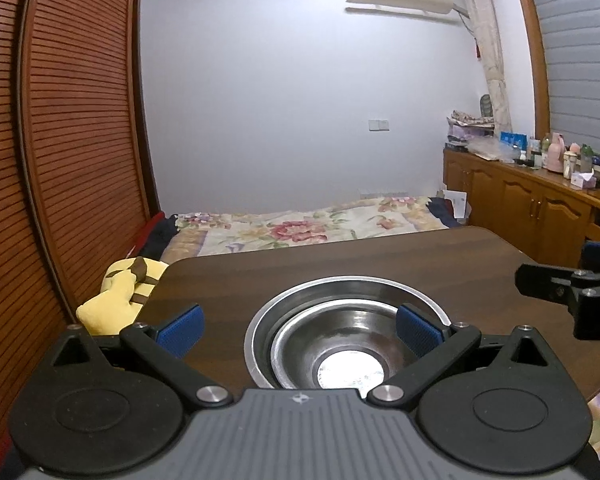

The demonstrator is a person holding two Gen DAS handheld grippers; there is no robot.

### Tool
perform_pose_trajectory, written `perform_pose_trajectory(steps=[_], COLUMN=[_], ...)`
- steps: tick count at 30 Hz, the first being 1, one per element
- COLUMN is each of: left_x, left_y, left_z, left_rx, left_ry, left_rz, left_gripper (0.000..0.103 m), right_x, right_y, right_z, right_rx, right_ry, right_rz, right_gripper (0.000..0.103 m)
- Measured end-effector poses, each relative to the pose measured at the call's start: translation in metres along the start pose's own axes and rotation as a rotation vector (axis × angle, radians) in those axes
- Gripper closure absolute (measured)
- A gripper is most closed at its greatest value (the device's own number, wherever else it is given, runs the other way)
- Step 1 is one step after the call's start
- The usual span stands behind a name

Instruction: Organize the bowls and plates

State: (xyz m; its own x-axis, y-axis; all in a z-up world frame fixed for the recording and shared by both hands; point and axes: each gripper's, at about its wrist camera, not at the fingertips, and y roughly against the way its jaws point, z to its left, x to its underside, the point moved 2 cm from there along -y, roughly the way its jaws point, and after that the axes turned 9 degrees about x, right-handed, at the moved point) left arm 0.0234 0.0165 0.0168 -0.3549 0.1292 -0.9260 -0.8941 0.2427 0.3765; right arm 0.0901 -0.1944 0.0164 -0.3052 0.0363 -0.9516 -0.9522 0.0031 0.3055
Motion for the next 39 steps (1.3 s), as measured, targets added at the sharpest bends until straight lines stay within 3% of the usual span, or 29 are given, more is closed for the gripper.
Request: perform_pose_trajectory(steps=[15, 39], left_x=[0.025, 0.025], left_y=[-0.010, -0.011], left_z=[0.004, 0.005], left_rx=[-0.050, -0.051], left_ry=[0.031, 0.032], left_rz=[0.037, 0.037], left_gripper=[0.000, 0.000], right_x=[0.022, 0.023], right_y=[-0.013, -0.013], right_z=[-0.003, -0.002], right_rx=[0.040, 0.049], right_ry=[-0.003, -0.003], right_rz=[0.036, 0.032], right_gripper=[0.000, 0.000])
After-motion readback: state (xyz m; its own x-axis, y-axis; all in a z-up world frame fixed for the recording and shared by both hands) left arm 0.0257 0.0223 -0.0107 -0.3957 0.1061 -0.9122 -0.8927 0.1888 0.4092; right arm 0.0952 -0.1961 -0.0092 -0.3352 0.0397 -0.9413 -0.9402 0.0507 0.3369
